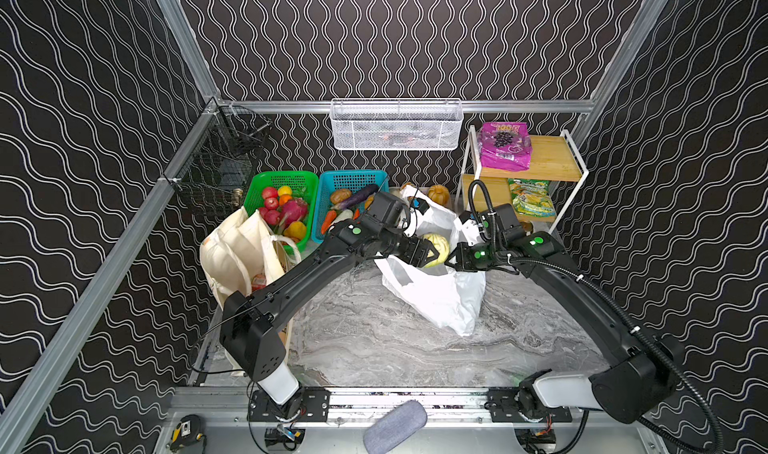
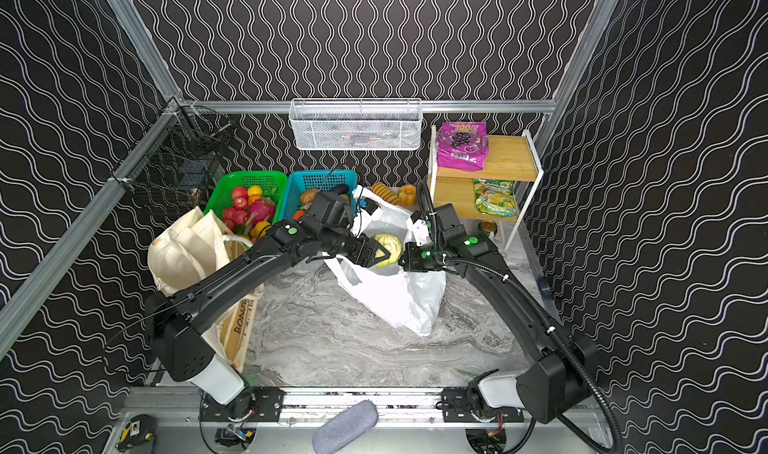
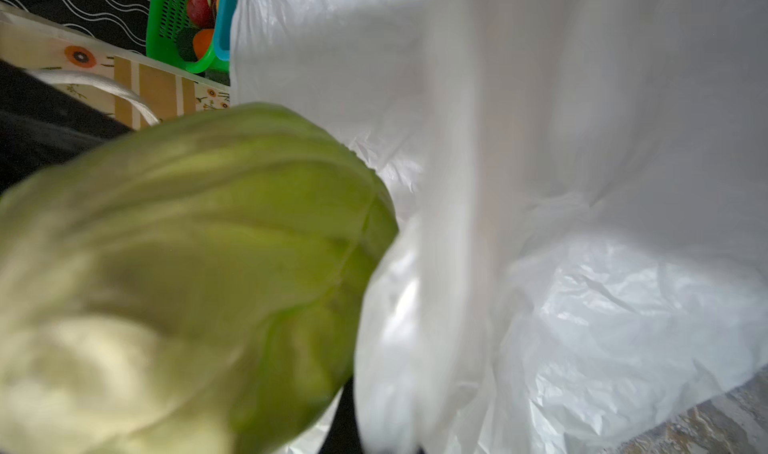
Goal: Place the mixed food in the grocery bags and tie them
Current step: 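Carry the cabbage into the open plastic bag held by the right gripper, then move the left gripper back to the teal basket and grasp the red tomato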
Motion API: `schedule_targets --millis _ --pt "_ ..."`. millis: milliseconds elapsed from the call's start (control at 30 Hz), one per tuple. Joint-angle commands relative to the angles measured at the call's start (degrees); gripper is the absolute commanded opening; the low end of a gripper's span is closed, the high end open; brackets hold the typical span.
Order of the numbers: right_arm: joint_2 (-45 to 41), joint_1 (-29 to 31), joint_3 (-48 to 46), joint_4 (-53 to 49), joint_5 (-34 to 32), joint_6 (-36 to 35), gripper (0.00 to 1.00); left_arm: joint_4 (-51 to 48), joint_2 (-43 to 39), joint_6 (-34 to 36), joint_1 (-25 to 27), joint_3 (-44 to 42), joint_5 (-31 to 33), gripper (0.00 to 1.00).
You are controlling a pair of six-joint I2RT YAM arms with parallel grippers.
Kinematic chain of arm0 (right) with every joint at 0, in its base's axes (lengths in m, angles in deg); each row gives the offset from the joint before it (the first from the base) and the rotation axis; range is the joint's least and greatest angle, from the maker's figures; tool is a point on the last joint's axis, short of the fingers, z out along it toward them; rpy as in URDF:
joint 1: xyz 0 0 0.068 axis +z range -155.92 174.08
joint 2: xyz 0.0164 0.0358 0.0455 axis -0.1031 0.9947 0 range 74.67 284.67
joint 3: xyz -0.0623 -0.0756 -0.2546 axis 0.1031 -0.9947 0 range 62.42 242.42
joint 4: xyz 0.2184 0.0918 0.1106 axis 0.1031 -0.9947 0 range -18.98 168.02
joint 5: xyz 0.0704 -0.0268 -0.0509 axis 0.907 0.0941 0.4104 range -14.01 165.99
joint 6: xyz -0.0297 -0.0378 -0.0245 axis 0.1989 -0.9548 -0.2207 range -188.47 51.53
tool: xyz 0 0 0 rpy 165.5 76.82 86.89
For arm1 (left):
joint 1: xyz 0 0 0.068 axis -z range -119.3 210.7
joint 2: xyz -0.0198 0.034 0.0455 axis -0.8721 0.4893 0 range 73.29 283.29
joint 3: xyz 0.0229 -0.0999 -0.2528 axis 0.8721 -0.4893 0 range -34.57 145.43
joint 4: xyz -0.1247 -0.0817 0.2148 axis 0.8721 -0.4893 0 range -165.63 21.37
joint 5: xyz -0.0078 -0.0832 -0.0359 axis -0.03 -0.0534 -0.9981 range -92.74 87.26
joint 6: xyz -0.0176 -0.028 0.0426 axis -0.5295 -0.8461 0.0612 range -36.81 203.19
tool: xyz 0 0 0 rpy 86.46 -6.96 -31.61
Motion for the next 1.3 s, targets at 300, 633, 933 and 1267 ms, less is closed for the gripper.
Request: schedule_targets --millis 300,633,933,1267 --pt "-1.56 0.11 -0.96 6.92 6.41 0.39 0.0 -2.79 -5.23 4.63 -0.9 3.83 7.93 0.97" --pt "-5.69 -6.21 -7.89 15.41 17.29 5.15 0.0 3.38 -12.03 -4.04 -15.78 0.22 19.06 0.87" --pt "-2.31 -6.32 -13.87 16.82 19.96 5.82 0.0 -5.51 9.16 -3.43 -24.5 10.83 24.92 0.82" --pt "-0.99 -6.32 -11.01 13.79 17.0 4.64 0.0 -19.19 36.99 1.77 -26.17 34.15 30.75 0.86"
